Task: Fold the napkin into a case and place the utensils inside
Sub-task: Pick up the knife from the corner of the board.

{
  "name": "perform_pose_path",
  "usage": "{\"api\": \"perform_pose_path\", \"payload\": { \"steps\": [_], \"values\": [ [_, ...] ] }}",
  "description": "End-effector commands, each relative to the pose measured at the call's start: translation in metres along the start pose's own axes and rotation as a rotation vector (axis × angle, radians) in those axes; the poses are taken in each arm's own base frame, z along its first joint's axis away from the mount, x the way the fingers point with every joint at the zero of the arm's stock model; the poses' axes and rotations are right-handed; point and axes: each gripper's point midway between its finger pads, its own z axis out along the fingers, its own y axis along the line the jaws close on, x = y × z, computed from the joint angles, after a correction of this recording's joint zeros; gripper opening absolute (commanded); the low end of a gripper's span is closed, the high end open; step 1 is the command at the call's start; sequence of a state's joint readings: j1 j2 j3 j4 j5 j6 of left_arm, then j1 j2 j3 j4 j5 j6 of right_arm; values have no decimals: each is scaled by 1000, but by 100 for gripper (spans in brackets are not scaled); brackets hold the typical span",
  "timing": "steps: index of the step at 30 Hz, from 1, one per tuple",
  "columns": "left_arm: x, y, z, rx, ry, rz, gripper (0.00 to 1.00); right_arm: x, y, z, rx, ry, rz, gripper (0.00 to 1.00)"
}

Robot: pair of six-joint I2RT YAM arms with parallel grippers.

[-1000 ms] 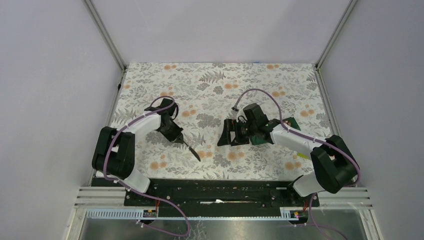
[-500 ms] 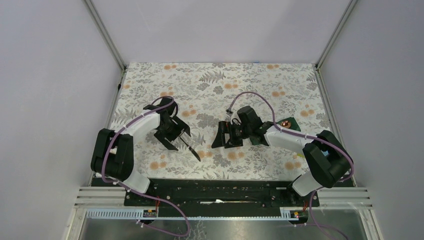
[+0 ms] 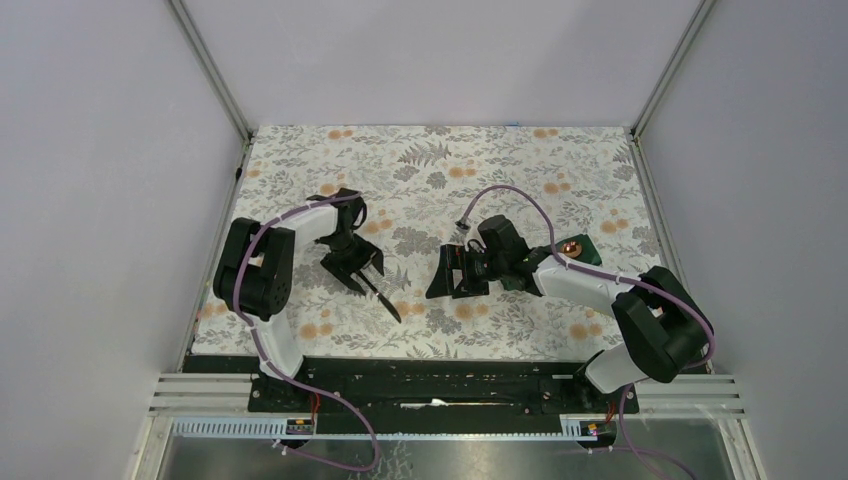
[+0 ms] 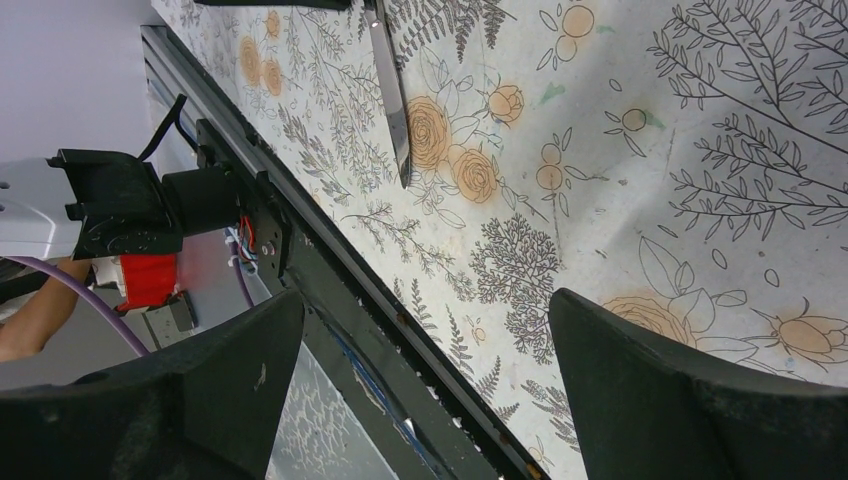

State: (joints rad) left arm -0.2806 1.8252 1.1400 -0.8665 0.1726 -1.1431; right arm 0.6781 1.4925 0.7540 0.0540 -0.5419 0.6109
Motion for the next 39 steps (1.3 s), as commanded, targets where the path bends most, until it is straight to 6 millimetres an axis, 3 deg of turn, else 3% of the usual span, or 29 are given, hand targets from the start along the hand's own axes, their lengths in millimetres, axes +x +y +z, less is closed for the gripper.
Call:
{"api": "perform_pose_path", "payload": {
  "steps": [1,10,14,19,27,33,39],
  "values": [
    [0,17,16,-48,20,-59,66,-1,4,-3,-7,-16,-30,98],
    [-11,35,34,-112,-21,-67,43,-1,1,-1,5,-9,-23,98],
    [-12,40,42,-132,-10,-66,24,-2,2,2,3,0,-17,98],
    [-17,40,37,-125,-23,-62,0,-5,1,2,14,-3,-17,97],
    [1,33,7,-19,19,-112,0,-2,12,8,-35,-1,-36,98],
    [16,23,-12,69,70,-133,0,0,32,30,-85,-21,-78,98],
    [25,20,-29,123,96,-132,0,6,39,55,-107,2,-114,96]
  ]
}}
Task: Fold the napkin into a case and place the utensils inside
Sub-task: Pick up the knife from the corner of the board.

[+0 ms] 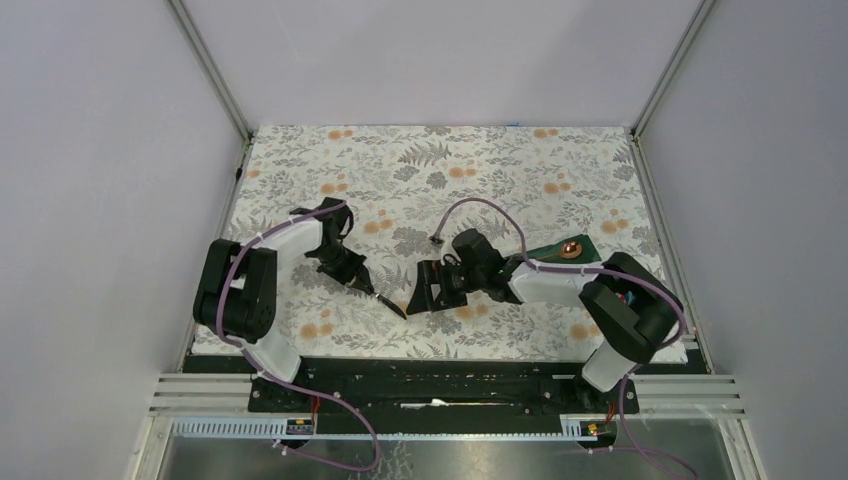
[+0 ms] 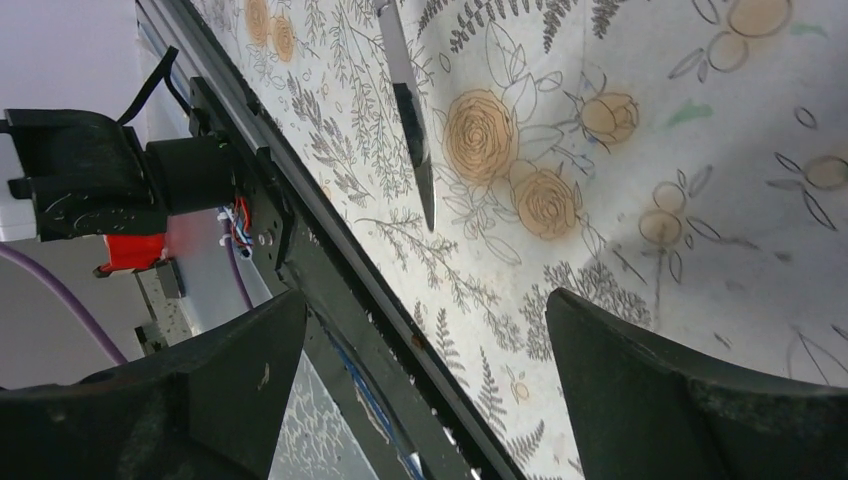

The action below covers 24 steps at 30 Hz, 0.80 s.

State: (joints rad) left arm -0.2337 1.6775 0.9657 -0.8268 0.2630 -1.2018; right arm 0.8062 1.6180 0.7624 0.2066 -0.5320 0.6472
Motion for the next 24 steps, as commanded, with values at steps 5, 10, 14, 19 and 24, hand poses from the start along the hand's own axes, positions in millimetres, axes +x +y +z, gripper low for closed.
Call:
{"api": "perform_pose_path", "payload": {
  "steps": [5,10,14,19,24],
  "values": [
    [18,-9,-35,107,34,-24,0,-23,22,29,-93,-63,-63,92],
    [25,-10,-41,136,58,-25,0,-30,30,48,-134,-54,-60,81],
    [27,-11,-46,156,63,-24,0,-36,41,59,-171,-65,-81,67],
    [30,-12,-48,171,73,-25,0,-42,48,62,-189,-70,-99,34],
    [32,-18,-50,213,84,-2,2,-33,49,56,-198,-35,-131,0]
  ]
}}
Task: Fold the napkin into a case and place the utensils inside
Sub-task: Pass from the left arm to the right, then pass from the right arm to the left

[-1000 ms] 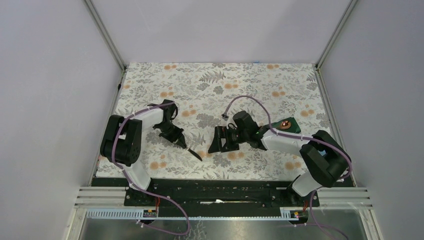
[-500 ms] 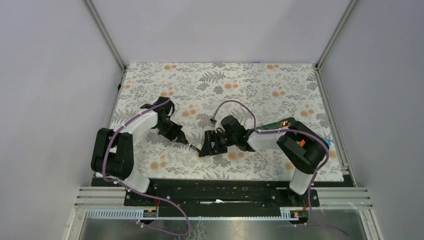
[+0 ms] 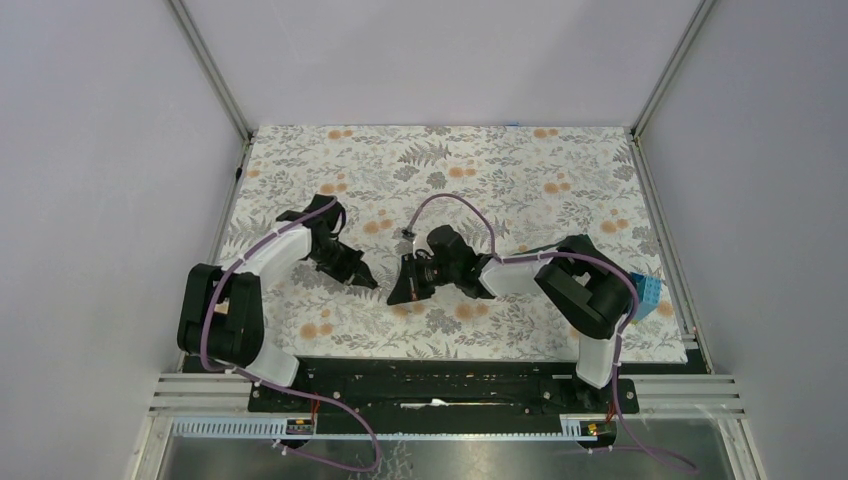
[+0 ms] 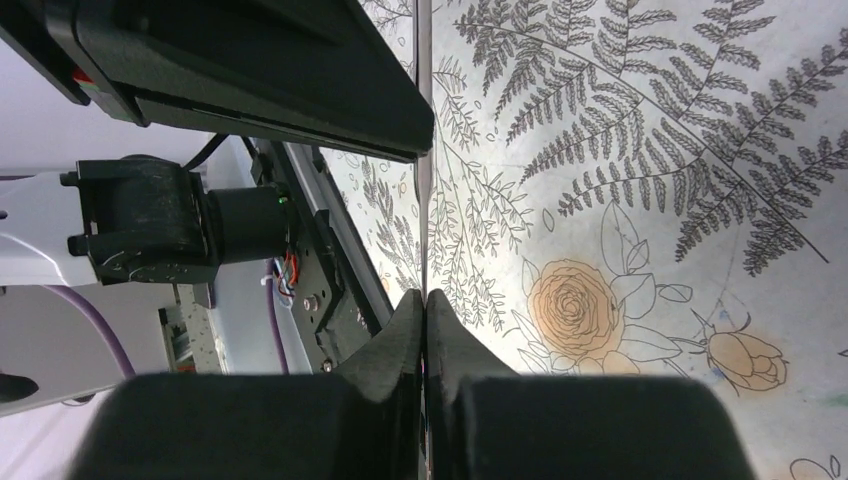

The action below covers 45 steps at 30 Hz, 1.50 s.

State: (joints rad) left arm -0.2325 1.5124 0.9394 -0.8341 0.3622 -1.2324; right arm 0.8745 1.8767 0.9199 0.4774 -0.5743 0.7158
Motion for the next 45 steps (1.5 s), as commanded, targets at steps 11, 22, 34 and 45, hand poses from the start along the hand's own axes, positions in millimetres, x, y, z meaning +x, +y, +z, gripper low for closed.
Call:
{"api": "perform_pose_path", "payload": {
  "steps": [11,22,34,45],
  "values": [
    [111,-27,-100,710,28,1233,98,76,70,-106,-264,385,-325,0],
    [195,33,-111,907,365,1553,91,89,114,-163,-334,439,-383,0],
    [210,49,-108,881,490,1616,57,69,131,-178,-309,424,-442,0],
    [189,17,-110,869,145,1632,0,14,81,-172,23,184,-293,60]
  ]
}}
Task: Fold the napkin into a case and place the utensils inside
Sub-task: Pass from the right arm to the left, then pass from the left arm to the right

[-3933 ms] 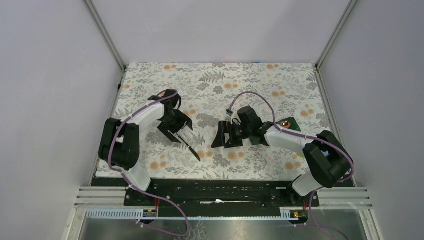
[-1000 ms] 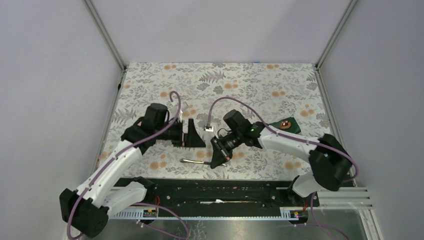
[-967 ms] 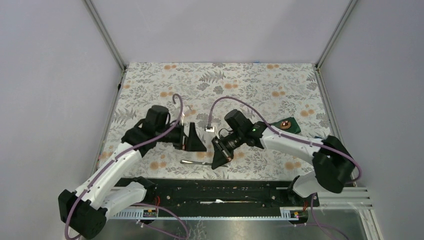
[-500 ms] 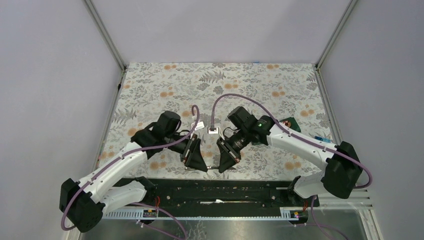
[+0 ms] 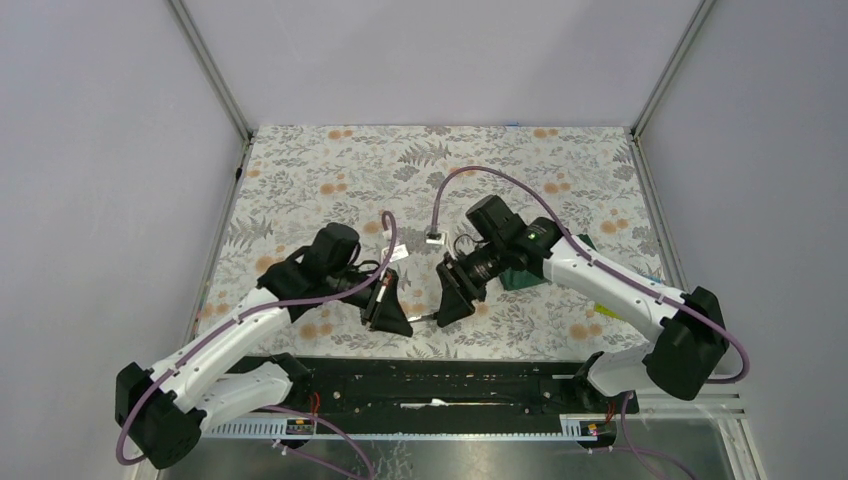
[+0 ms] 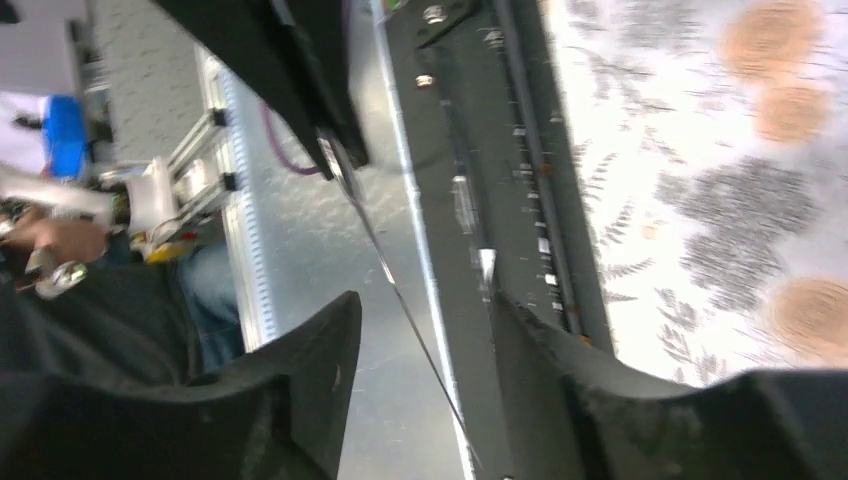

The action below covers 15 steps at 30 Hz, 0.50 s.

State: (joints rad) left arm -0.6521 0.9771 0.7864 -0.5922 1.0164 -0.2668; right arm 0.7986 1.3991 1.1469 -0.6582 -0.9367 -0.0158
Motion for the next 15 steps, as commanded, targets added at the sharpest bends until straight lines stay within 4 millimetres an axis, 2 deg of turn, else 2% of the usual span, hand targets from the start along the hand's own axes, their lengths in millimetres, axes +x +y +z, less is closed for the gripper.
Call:
{"api": "perform_pose_path", "payload": {
  "steps": [1,3,4,7,11,13,15],
  "values": [
    [-44,17,-13,-211,-194,117,0,-35,-42,-29,260,-229,158,62],
    [-64,35,-22,-341,-304,142,0,-52,-60,-47,357,-364,289,67],
    [-67,39,-24,-366,-327,145,0,-60,-67,-57,399,-437,349,70],
    [-94,59,-37,-482,-490,153,0,-71,-90,-84,542,-649,588,91],
    [-126,56,-39,-448,-653,149,0,-92,-89,-86,426,-836,799,94],
    [-140,55,-34,-406,-701,136,0,-107,-82,-82,338,-872,848,94],
    [-149,54,-30,-373,-733,118,0,-114,-83,-81,335,-895,876,93]
  ]
}}
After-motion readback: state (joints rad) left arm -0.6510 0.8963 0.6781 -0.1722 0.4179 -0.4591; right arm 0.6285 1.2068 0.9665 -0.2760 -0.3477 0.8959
